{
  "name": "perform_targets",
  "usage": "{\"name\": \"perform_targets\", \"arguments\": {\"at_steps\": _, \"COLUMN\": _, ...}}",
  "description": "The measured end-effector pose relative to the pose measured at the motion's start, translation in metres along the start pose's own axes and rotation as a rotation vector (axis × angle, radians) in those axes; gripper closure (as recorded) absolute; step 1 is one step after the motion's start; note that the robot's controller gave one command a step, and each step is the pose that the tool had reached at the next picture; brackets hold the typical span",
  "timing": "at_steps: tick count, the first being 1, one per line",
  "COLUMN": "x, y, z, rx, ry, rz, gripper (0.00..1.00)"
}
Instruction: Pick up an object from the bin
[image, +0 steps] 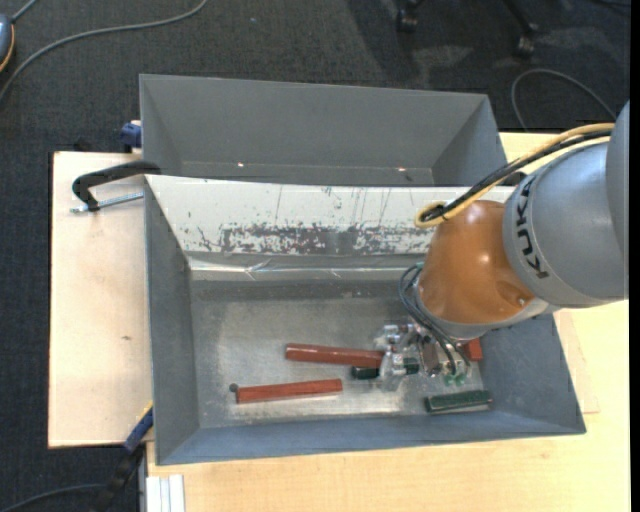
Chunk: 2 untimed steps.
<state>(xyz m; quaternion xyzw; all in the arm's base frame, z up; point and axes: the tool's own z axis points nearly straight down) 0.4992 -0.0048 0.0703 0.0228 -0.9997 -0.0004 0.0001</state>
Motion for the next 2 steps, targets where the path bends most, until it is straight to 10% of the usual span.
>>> {"name": "perform_targets", "arguments": {"at_steps": 2, "x": -0.021, "y": 0.045, "z": -0.203, "rx": -0.001, "ry": -0.016, "rz": -0.010, "gripper": 1.00}}
